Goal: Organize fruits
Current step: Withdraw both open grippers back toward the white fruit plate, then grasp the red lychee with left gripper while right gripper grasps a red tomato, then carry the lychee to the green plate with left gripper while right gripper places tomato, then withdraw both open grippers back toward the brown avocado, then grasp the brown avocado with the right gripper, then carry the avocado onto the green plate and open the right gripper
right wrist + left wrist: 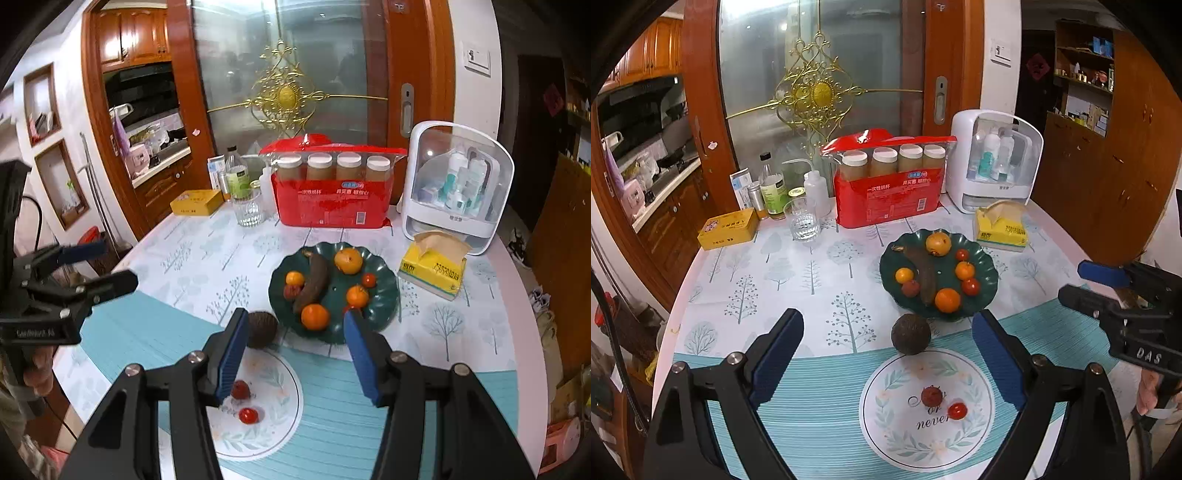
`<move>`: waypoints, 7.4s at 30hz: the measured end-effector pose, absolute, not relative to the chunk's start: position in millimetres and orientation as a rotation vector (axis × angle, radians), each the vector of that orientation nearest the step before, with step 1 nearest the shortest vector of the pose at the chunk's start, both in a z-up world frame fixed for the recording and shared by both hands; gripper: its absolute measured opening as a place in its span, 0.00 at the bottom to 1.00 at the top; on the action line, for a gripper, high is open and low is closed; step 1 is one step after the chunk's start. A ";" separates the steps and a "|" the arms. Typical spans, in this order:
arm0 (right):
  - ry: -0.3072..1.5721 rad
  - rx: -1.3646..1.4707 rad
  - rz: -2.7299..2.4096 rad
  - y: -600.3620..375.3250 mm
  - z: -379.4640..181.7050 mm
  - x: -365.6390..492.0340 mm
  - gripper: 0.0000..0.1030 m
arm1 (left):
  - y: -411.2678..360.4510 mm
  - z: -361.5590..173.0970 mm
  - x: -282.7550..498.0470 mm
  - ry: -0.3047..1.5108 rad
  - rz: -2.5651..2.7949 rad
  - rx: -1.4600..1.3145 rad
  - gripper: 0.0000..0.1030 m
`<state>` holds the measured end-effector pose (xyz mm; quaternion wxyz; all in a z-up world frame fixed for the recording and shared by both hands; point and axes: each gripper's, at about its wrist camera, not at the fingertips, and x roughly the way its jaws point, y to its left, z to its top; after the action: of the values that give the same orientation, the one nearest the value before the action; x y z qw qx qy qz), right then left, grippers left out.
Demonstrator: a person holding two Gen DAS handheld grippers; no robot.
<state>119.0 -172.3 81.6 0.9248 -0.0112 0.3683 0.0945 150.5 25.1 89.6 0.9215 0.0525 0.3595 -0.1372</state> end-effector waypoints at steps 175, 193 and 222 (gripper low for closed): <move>0.936 0.079 0.256 -104.7 -53.1 224.5 0.68 | 95.5 -52.6 211.0 0.807 0.215 0.010 0.96; 0.993 0.181 0.276 -95.2 -121.5 249.8 0.63 | 99.4 -101.7 226.4 0.893 0.234 -0.081 0.96; 0.952 0.240 0.271 -149.8 -47.9 170.9 0.62 | 45.5 -60.3 201.1 1.094 -0.011 -0.093 0.99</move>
<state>170.9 -149.8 -47.9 0.8730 0.1151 0.4559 0.1295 201.1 45.5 -60.3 0.8531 -0.0442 0.5199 -0.0052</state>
